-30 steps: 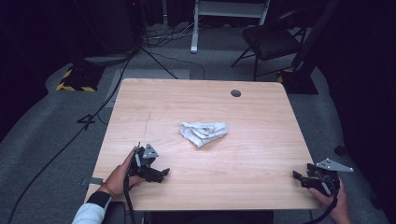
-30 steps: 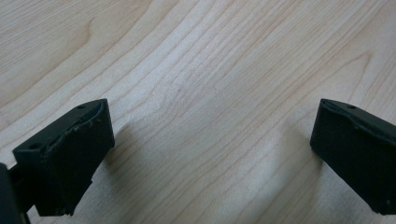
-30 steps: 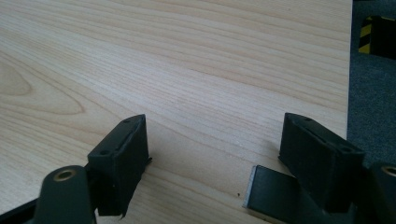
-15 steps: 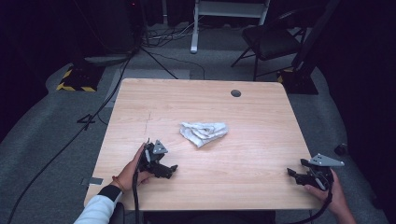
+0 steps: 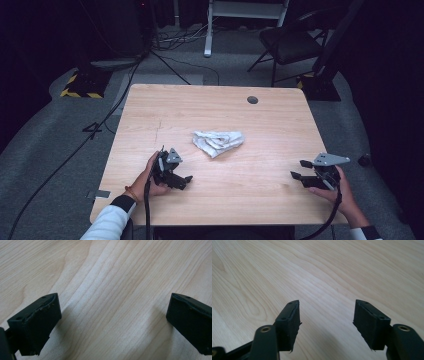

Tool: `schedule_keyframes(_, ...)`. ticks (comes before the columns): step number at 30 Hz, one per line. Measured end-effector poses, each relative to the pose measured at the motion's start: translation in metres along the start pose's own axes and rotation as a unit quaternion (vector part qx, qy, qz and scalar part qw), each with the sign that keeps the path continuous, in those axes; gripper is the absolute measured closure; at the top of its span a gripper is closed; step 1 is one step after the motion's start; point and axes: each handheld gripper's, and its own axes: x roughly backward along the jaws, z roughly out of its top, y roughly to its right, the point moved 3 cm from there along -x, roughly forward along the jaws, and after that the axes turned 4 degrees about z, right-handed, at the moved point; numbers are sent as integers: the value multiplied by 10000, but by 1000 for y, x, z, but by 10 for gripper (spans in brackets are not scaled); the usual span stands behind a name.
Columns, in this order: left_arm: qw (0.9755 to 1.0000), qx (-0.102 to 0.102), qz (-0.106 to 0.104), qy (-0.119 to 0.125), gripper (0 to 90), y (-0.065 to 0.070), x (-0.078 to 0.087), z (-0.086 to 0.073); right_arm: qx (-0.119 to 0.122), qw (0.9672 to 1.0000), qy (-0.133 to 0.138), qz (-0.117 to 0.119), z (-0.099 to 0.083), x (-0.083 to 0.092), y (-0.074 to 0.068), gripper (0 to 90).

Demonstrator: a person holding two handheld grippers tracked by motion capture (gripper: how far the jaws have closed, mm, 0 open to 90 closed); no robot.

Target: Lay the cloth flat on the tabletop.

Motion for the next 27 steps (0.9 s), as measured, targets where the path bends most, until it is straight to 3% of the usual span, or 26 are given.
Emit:
schedule_keyframes(3,9999,-114,-107,-10,0,0,-3,4,169,9998,-40,66,11,-7,-5,415)
schedule_keyframes(6,9994,-248,-234,-3,0,1,-8,10,478,9986,-38,224,38,-26,-19,470)
schedule_keyframes(9,9990,-344,-296,-9,0,1,-14,17,592,9979,-62,256,48,-34,-26,489)
schedule_keyframes(11,9989,-355,-318,-13,0,2,-19,22,710,9969,-81,322,59,-46,-34,504)
schedule_keyframes(12,9989,-350,-308,-11,0,2,-23,27,874,9954,-82,372,73,-60,-42,524)
schedule_keyframes(14,9989,-347,-328,-8,0,2,-26,30,911,9950,-62,400,77,-65,-44,524)
schedule_keyframes(15,9987,-384,-336,-7,0,2,-30,35,1021,9937,-42,471,90,-79,-52,527)
schedule_keyframes(17,9987,-382,-348,-13,0,2,-33,38,1064,9931,-37,487,93,-83,-55,528)
schedule_keyframes(20,9986,-383,-354,4,0,4,-40,47,1183,9912,49,598,113,-106,-67,510)
schedule_keyframes(23,9987,-369,-345,-3,1,5,-43,50,1284,9901,36,573,120,-118,-72,500)
schedule_keyframes(24,9987,-381,-342,-5,3,5,-45,53,1297,9898,27,591,128,-131,-76,478)
schedule_keyframes(27,9986,-388,-363,1,3,6,-47,55,1410,9885,12,553,132,-139,-78,463)
